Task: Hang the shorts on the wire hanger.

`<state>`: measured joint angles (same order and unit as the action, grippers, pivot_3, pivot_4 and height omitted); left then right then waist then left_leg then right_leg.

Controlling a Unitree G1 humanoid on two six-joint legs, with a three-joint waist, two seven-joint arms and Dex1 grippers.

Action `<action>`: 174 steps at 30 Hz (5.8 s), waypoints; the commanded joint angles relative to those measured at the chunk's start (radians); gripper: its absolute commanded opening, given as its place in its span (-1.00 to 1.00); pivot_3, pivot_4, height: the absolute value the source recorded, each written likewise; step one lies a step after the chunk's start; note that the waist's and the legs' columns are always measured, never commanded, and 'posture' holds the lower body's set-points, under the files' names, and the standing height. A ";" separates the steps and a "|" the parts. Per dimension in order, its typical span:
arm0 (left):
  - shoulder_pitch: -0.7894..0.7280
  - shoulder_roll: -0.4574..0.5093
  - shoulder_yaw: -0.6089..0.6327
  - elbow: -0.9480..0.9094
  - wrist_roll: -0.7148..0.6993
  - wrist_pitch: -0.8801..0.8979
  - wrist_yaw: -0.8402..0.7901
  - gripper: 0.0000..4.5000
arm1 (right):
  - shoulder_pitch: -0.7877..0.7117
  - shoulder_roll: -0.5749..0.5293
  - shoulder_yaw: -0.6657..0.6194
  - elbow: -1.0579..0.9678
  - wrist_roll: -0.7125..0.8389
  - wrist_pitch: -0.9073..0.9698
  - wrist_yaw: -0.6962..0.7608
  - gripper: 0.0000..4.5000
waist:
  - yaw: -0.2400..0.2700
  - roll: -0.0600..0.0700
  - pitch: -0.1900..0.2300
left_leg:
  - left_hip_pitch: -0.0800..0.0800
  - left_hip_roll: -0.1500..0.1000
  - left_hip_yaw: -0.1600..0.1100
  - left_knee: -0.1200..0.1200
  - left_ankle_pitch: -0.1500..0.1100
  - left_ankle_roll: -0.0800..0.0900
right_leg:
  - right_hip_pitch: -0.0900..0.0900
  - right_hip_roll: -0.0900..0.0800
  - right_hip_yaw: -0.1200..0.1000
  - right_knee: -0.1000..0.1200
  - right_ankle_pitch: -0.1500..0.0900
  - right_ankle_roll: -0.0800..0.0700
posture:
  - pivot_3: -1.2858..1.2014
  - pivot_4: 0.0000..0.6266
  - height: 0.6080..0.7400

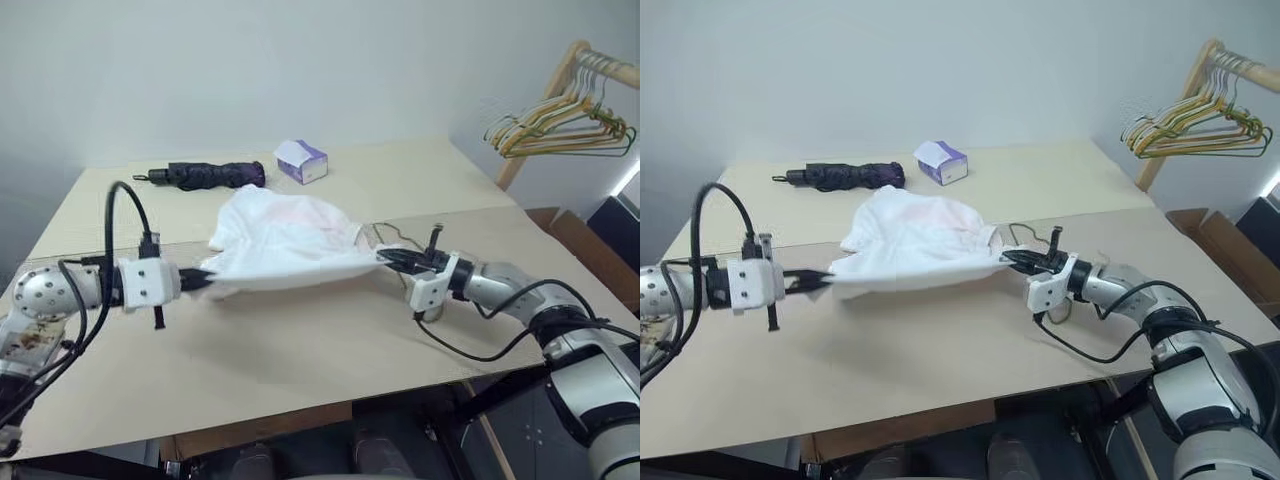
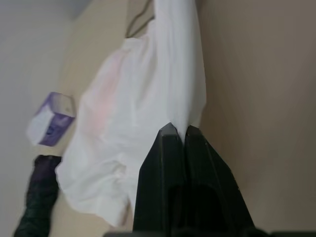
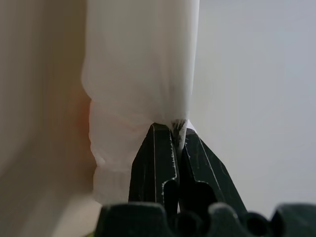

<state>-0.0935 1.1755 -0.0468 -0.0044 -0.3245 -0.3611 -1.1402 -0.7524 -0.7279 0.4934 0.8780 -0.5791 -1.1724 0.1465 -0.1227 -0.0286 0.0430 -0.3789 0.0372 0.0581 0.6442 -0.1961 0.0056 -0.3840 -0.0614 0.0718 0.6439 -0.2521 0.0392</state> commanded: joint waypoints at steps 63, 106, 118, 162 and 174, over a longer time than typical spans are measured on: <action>-0.177 -0.321 0.183 -0.311 -0.302 0.710 0.045 1.00 | 0.212 -0.047 -0.302 -0.634 0.615 2.025 0.531 -0.99 | 0.053 -0.002 -0.002 | -0.011 0.002 0.003 0.001 -0.002 0.000 | -0.011 0.002 0.000 -0.001 0.001 0.007 | 0.01 -1.00 1.00; -0.784 -0.620 -0.191 0.359 0.089 0.781 -0.092 0.07 | -0.026 -0.204 -0.213 -0.397 -0.201 0.261 -0.309 -1.00 | -0.096 -0.002 -0.002 | -0.020 -0.004 -0.008 0.004 -0.002 0.000 | -0.017 0.001 0.004 0.001 0.004 0.011 | -0.10 -1.00 1.00; -0.761 -0.606 -0.183 0.335 0.109 0.735 -0.097 -0.06 | -0.031 -0.203 -0.209 -0.402 -0.188 0.236 -0.270 -1.00 | -0.109 -0.002 -0.002 | -0.019 -0.004 -0.012 0.006 -0.002 0.000 | -0.016 0.001 0.004 0.002 0.005 0.012 | -0.10 -1.00 1.00; -0.652 -0.575 -0.114 0.348 0.165 0.227 -0.156 0.97 | 0.175 -0.190 -0.281 -0.873 0.477 0.873 0.666 -1.00 | -0.099 -0.002 -0.001 | -0.009 -0.003 -0.012 0.006 -0.002 0.001 | -0.004 0.000 0.003 -0.001 0.005 0.015 | -0.09 -1.00 1.00; -0.673 -0.555 -0.173 0.375 0.225 0.260 -0.221 0.45 | 0.182 -0.187 -0.302 -0.920 0.463 0.951 0.736 -1.00 | -0.096 -0.002 -0.001 | -0.011 -0.003 -0.012 0.006 -0.002 0.001 | -0.005 0.000 0.002 -0.002 0.005 0.015 | -0.10 -1.00 1.00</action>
<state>-0.7403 0.6094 -0.2203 0.3715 -0.1045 -0.0906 -1.3544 -0.5585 -0.9152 0.2471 -0.0109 -0.1343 -0.2356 0.8789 -0.2186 -0.0309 0.0417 -0.3896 0.0342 0.0461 0.6502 -0.1983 0.0061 -0.3892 -0.0614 0.0739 0.6422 -0.2473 0.0545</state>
